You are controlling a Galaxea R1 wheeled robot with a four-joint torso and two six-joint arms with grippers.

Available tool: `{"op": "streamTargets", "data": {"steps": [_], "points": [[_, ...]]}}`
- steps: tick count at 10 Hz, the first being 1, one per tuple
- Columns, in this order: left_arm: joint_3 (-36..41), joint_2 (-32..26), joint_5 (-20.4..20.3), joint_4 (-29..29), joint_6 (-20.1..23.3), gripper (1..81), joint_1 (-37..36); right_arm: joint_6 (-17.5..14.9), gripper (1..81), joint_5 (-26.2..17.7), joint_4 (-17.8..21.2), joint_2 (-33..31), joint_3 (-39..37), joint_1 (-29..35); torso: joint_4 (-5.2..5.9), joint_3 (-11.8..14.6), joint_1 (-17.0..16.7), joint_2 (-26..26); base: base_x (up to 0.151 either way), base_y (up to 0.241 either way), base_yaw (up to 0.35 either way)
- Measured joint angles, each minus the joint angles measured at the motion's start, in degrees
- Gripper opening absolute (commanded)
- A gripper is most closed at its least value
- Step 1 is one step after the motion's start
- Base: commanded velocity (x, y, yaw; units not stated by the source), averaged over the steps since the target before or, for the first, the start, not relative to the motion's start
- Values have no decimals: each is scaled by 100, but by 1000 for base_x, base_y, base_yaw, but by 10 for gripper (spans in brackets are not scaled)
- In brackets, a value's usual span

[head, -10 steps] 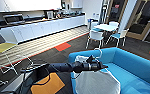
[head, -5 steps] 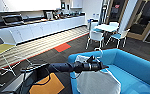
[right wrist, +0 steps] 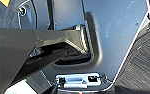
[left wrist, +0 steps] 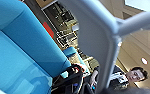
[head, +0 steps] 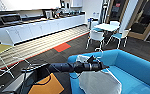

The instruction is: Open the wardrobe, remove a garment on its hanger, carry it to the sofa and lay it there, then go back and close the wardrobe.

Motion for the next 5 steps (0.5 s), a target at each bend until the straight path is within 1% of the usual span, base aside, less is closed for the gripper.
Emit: {"op": "streamTargets", "data": {"steps": [1,4,5], "points": [[0,11,-7,1,9,10,-13,0,811,0,0,0,0,0,0,-151,0,-2,114,0,0],[-2,-6,-7,22,22,10,-22,-2,811,44,-2,0,0,84,0,-739,5,2,114,0,0],[-7,-17,1,22,20,10,-18,0,811,50,-2,0,0,95,0,-879,5,4,114,0,0]]}}
